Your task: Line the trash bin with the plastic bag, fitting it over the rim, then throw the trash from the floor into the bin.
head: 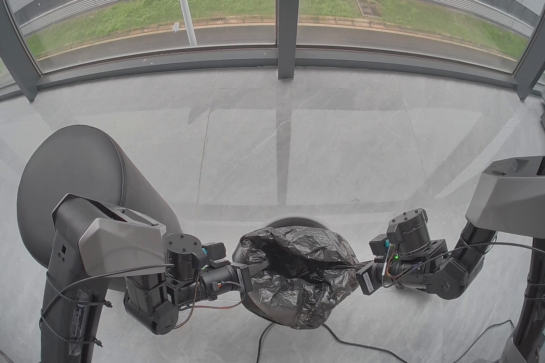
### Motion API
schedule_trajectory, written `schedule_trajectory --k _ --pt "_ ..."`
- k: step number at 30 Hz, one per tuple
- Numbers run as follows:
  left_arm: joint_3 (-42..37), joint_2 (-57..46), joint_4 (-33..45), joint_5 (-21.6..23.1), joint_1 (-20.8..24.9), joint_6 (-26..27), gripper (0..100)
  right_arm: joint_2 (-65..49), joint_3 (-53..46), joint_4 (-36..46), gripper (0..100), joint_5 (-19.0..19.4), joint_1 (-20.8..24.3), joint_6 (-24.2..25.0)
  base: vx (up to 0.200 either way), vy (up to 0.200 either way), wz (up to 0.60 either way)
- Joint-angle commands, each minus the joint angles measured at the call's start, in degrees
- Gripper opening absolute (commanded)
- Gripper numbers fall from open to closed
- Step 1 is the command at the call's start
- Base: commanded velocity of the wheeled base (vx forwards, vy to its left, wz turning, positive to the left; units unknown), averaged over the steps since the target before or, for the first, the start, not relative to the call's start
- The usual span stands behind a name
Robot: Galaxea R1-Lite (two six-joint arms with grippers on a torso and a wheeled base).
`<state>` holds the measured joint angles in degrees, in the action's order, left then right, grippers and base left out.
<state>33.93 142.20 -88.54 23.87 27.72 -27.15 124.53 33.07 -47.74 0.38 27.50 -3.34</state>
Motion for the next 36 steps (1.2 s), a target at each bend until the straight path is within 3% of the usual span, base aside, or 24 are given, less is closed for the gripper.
schedule_trajectory --k 1,2,12,25,26,36 --pt "0.44 0.00 -0.05 0.04 -1.18 -0.10 0 -2.18 -0.11 0.01 0 1.73 0.27 0.00 0.000 0.000 0.00" --pt "0.44 0.00 -0.05 0.04 -1.18 -0.10 0 -2.53 -0.47 0.01 100 2.26 0.18 0.00 0.000 0.000 0.00" --pt "0.09 0.27 -0.05 0.04 -1.00 0.08 0 -6.67 -4.33 0.01 100 2.08 -0.17 -0.35 0.000 0.000 0.00" --pt "-0.53 -2.02 -0.05 -0.05 -0.65 0.17 0 -7.28 -1.87 0.01 100 1.47 0.80 -2.81 0.000 0.000 0.00" --pt "-0.79 -2.02 -0.05 -0.40 -0.65 0.17 100 -7.11 -1.43 0.01 100 1.47 0.80 -2.81 0.000 0.000 0.00" --pt "-3.43 -1.40 0.03 -1.37 -1.71 0.17 100 -7.63 -1.87 0.01 100 1.47 1.06 -2.72 0.000 0.000 0.00"
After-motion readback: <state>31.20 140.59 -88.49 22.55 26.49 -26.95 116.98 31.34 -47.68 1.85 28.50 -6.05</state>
